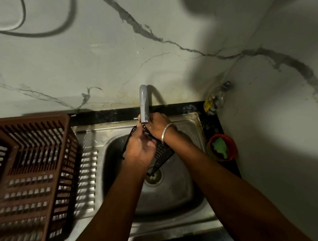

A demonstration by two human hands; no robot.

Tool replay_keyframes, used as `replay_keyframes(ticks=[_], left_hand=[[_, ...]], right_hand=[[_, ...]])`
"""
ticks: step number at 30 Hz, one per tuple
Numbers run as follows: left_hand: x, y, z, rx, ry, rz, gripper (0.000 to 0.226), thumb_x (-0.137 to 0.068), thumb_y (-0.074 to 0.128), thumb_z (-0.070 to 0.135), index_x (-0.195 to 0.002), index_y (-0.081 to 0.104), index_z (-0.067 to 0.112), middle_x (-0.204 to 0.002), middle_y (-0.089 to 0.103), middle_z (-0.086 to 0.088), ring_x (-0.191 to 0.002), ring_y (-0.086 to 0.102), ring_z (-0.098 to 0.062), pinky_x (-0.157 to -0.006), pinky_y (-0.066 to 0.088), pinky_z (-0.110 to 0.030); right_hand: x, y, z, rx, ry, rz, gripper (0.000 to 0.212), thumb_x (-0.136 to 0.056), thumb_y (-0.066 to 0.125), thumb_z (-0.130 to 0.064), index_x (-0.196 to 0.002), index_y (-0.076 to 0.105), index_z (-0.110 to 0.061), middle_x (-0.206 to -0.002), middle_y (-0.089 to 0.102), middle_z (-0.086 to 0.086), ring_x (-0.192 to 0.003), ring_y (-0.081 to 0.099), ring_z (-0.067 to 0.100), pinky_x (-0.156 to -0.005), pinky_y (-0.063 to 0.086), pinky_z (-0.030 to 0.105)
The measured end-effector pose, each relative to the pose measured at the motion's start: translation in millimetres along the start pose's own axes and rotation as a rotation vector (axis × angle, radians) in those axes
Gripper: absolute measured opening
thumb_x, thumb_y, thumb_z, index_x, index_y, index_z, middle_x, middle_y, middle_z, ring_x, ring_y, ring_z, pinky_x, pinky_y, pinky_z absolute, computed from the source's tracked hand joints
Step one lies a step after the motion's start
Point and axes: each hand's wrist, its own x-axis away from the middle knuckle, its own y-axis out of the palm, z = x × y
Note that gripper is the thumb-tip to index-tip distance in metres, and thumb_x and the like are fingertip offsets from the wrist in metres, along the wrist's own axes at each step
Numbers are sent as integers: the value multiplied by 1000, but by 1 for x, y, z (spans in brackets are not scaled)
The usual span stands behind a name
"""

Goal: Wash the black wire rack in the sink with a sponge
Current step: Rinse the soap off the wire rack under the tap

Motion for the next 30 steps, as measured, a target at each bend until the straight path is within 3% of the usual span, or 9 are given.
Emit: replay_keyframes(ticks=[5,8,14,17,19,22,25,28,30], left_hand=[[-6,1,-1,35,-83,6,53,-111,47,48,-133,69,6,-127,75,-21,-128,67,-35,-117,47,-49],[-17,-1,4,8,-121,22,51,-112,45,47,-127,70,5,-133,72,-22,-132,64,-35,-119,45,-48],[-27,-10,8,71,-170,-77,72,-109,36,60,-153,54,5,-153,58,-21,-145,54,-37,-129,31,-48],[-22,-9,7,84,-186,-124,73,-108,37,62,-149,58,5,-149,63,-18,-142,56,-37,-124,36,-50],[-19,-6,10,84,-178,-142,71,-107,41,61,-147,60,5,-144,65,-17,-139,59,-36,-116,45,-51],[-19,-7,12,44,-143,-136,66,-109,41,53,-152,55,4,-150,60,-20,-143,55,-34,-122,40,-47],[-23,-7,9,-5,-141,-105,57,-112,44,42,-156,51,7,-136,66,-16,-135,60,-29,-121,42,-43],[-29,-7,15,-20,-152,-97,55,-112,41,43,-151,53,6,-120,69,-14,-110,69,-26,-99,59,-36],[-30,-9,18,15,-157,-76,52,-112,42,40,-145,58,4,-114,70,-12,-96,72,-20,-79,64,-28]], right_hand=[[9,-7,-2,128,-84,-117,50,-99,48,-66,-134,63,-33,-120,71,2,-103,69,24,-91,58,43],[12,-13,3,193,-104,-69,42,-103,47,-61,-128,64,-31,-108,68,0,-95,67,23,-79,55,37],[21,-6,10,370,-197,-24,43,-104,39,-59,-125,66,-34,-128,58,2,-115,60,29,-94,52,44],[23,-3,19,413,-281,-101,47,-108,35,-51,-153,46,-40,-171,25,2,-159,17,34,-123,25,57],[22,-6,26,346,-372,-193,54,-108,35,-49,-161,32,-39,-175,9,-7,-162,-2,27,-127,17,61],[22,-10,34,319,-403,-195,58,-105,32,-56,-161,31,-40,-174,12,-11,-162,4,26,-126,21,60],[24,2,25,373,-343,-20,40,-107,42,-43,-138,63,-32,-153,52,-3,-146,40,27,-112,41,44],[17,8,14,186,-160,85,30,-104,53,-45,-111,76,-28,-118,63,-2,-111,62,22,-84,43,32],[14,7,15,169,-174,63,30,-103,55,-47,-115,75,-28,-123,62,-1,-111,63,22,-87,46,32]])
